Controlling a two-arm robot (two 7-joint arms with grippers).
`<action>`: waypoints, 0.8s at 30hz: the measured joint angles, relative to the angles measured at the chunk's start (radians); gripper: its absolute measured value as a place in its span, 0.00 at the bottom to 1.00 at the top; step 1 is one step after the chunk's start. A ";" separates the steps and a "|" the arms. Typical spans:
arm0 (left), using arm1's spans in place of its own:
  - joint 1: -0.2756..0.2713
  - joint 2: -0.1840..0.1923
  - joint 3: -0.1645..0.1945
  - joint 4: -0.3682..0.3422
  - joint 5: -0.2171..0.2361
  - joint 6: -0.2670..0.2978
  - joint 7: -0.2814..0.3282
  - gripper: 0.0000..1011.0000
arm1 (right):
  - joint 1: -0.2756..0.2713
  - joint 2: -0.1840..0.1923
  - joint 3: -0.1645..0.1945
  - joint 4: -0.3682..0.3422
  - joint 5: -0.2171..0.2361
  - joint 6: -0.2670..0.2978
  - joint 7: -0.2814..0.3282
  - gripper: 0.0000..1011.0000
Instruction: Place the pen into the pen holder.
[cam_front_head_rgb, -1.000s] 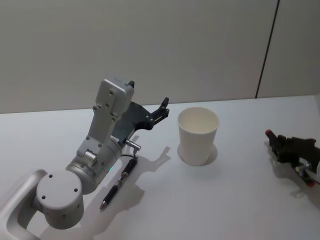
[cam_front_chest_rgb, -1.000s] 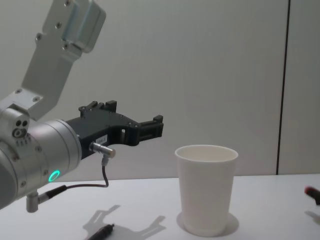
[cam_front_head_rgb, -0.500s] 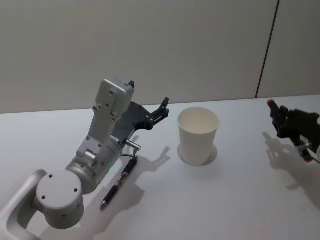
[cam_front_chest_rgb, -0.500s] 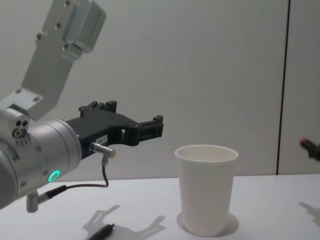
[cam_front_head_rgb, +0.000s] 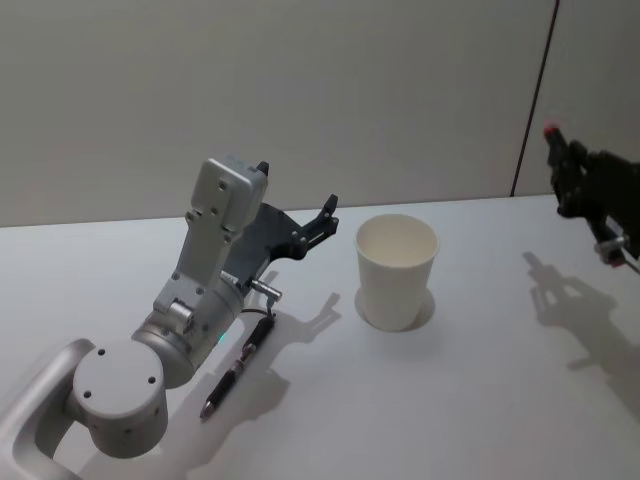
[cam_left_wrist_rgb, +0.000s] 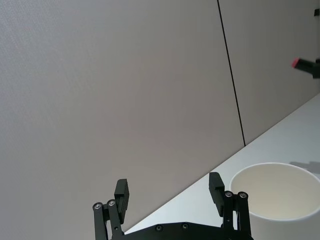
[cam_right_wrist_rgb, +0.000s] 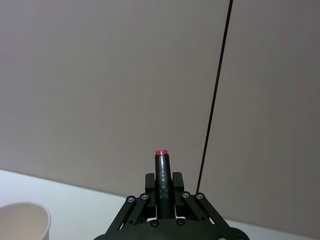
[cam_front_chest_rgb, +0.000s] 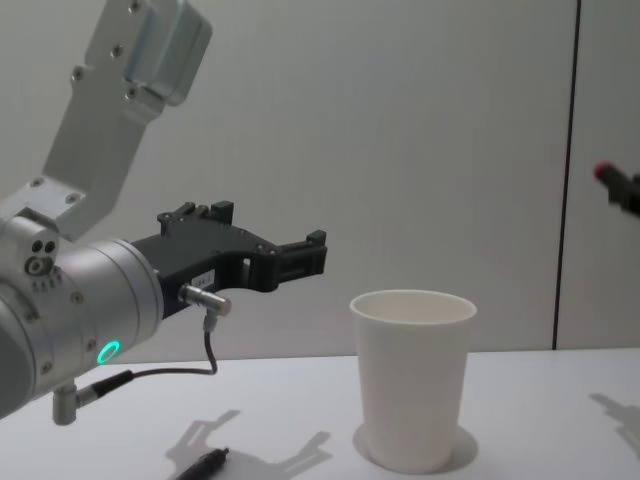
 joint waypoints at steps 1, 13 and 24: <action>0.000 0.000 0.000 0.000 0.000 0.000 0.000 0.99 | 0.003 -0.002 0.000 -0.004 -0.002 -0.014 -0.002 0.18; 0.000 0.000 0.000 0.000 0.000 0.000 0.000 0.99 | 0.026 -0.026 -0.007 -0.011 -0.031 -0.091 -0.006 0.18; 0.000 0.000 0.000 0.000 0.000 0.000 0.000 0.99 | 0.068 -0.078 -0.040 -0.005 -0.078 -0.154 0.016 0.18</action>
